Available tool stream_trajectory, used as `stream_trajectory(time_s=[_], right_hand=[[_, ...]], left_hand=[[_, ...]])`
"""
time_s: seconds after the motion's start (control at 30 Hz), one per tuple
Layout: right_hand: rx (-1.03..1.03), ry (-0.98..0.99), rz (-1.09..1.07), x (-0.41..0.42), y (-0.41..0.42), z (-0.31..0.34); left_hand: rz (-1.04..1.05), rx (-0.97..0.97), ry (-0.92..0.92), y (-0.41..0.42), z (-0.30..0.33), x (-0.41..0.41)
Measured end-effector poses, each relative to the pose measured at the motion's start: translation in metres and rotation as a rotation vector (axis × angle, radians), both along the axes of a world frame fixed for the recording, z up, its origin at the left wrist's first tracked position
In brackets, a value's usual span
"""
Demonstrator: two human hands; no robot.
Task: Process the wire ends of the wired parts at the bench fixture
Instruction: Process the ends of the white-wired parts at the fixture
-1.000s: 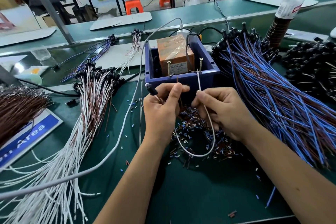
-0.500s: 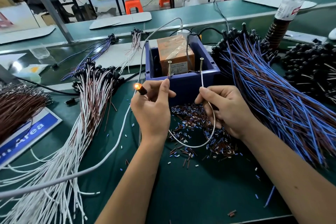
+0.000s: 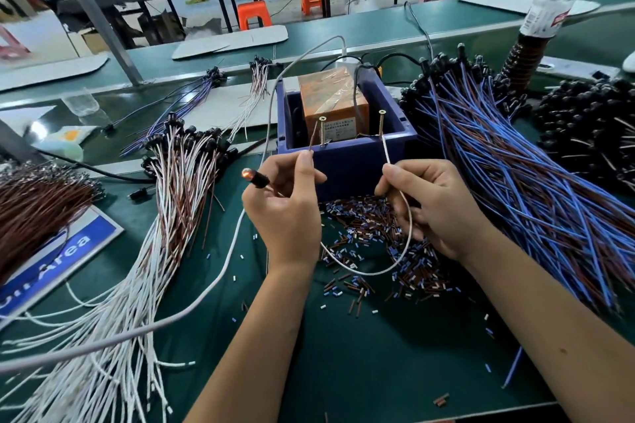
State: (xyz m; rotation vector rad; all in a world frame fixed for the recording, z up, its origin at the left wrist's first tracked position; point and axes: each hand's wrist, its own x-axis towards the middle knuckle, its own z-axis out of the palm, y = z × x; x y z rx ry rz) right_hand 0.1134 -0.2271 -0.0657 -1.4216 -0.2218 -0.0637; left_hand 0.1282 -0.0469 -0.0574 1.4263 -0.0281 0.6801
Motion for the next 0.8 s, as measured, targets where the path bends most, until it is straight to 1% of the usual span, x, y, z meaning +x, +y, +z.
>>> stream_trajectory(time_s=[0.13,0.27,0.37,0.43,0.47,0.53,0.6,0.67,0.7,0.73,0.77,0.8], right_hand=[[0.057,-0.057,-0.064,-0.003,-0.006,0.008],[0.11,-0.092,-0.199,-0.007,-0.027,0.022],[0.118,-0.09,-0.342,-0.015,-0.062,0.035],[0.077,-0.084,-0.437,-0.026,-0.098,0.045],[0.04,-0.075,-0.497,-0.032,-0.117,0.048],[-0.067,-0.029,-0.694,-0.051,-0.16,0.055],[-0.138,0.034,-0.932,-0.075,-0.203,0.058],[-0.136,0.071,-1.191,-0.102,-0.247,0.064],[-0.193,0.094,-1.331,-0.116,-0.268,0.066],[-0.321,0.139,-1.47,-0.129,-0.289,0.067],[-0.493,0.203,-1.583,-0.145,-0.305,0.07],[-0.686,0.221,-1.642,-0.159,-0.316,0.072]], left_hand=[[-0.061,-0.008,-0.067,-0.007,0.004,-0.005],[-0.202,0.023,-0.045,-0.043,0.024,-0.01],[-0.332,0.046,0.003,-0.087,0.047,-0.007],[-0.456,0.024,0.099,-0.125,0.062,-0.004],[-0.537,-0.002,0.162,-0.143,0.069,-0.002],[-0.699,-0.054,0.276,-0.186,0.081,-0.003],[-0.827,-0.089,0.376,-0.227,0.089,-0.007],[-0.945,-0.134,0.465,-0.268,0.095,-0.017],[-0.997,-0.167,0.506,-0.286,0.098,-0.022],[-1.042,-0.194,0.54,-0.302,0.099,-0.027],[-1.09,-0.21,0.567,-0.319,0.101,-0.034],[-1.131,-0.222,0.586,-0.334,0.103,-0.039]])
